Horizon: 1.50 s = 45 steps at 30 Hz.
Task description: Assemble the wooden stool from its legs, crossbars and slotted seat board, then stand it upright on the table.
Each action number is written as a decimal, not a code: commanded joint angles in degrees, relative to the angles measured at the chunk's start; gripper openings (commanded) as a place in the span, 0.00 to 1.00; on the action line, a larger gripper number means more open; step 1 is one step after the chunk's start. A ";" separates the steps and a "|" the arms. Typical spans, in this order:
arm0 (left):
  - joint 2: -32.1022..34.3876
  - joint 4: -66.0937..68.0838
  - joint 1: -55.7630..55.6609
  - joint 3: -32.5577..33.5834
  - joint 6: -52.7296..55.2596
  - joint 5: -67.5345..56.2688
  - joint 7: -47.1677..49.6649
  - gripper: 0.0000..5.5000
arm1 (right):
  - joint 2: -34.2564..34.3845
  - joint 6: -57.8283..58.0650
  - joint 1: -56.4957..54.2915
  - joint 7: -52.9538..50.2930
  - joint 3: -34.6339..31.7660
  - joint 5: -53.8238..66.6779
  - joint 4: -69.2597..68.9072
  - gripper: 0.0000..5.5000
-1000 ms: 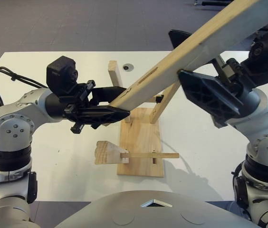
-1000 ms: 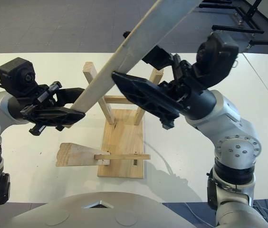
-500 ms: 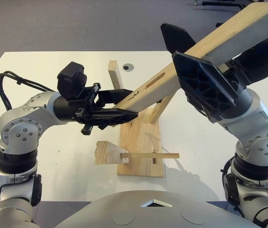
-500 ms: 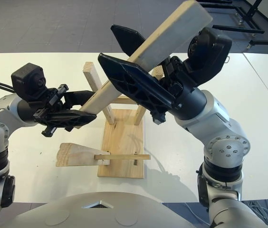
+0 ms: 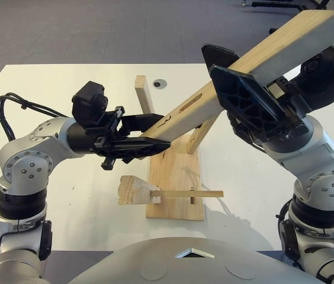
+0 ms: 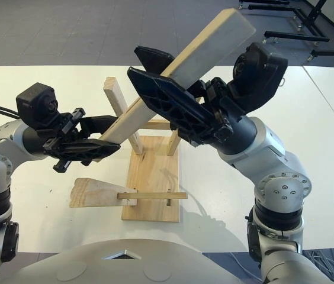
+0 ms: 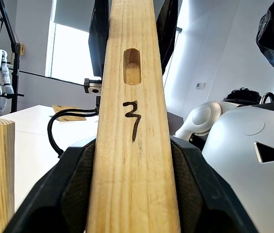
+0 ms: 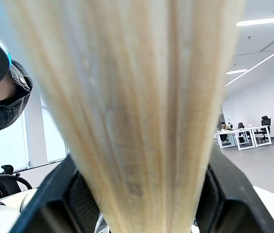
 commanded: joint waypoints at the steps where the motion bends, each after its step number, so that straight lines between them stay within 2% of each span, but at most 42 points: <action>1: -0.70 -0.71 -0.28 0.10 -0.87 -0.59 -0.49 0.37 | -0.21 -0.20 0.40 1.06 -0.54 -0.14 0.09 0.40; 6: -0.88 0.60 -0.86 0.41 1.57 -4.00 1.08 0.37 | -0.30 -0.32 0.23 2.29 -0.82 -0.68 -0.04 0.39; 7: -0.70 0.92 -1.02 0.50 2.16 -4.55 1.31 0.44 | -0.29 -0.35 0.21 2.41 -0.87 -0.78 -0.06 0.39; 13: -0.26 1.62 -1.07 0.69 1.82 -3.99 2.17 0.60 | -0.69 -1.63 0.41 4.42 -2.03 -5.38 0.16 0.39; 17: 1.34 1.91 1.27 3.09 1.10 -2.86 1.87 0.69 | -5.11 -1.11 4.29 10.63 -7.01 -7.05 0.61 0.39; 23: 6.46 2.48 6.02 10.86 2.20 -5.18 0.68 0.86 | -12.92 0.80 11.82 16.35 -18.13 -5.23 3.87 0.39; 27: 9.39 3.64 7.71 14.78 3.30 -6.92 0.39 0.97 | -15.79 2.28 18.84 22.25 -22.02 -7.98 5.36 0.39; 32: 12.62 5.39 8.42 18.42 5.61 -10.78 0.67 0.98 | -12.00 -2.05 26.40 26.06 -20.32 -17.15 1.65 0.39; 36: 15.64 3.94 10.96 21.34 8.33 -14.79 1.79 0.98 | -9.96 -6.99 34.03 33.37 -18.95 -25.43 0.62 0.39; 41: 17.43 -2.75 18.02 25.72 9.86 -21.77 6.60 0.98 | -8.83 -8.03 38.85 33.76 -19.83 -24.55 -1.66 0.39; 45: 14.53 -12.16 27.51 29.76 6.72 -24.95 13.79 0.98 | -12.80 -5.63 37.08 34.58 -22.93 -19.83 1.22 0.39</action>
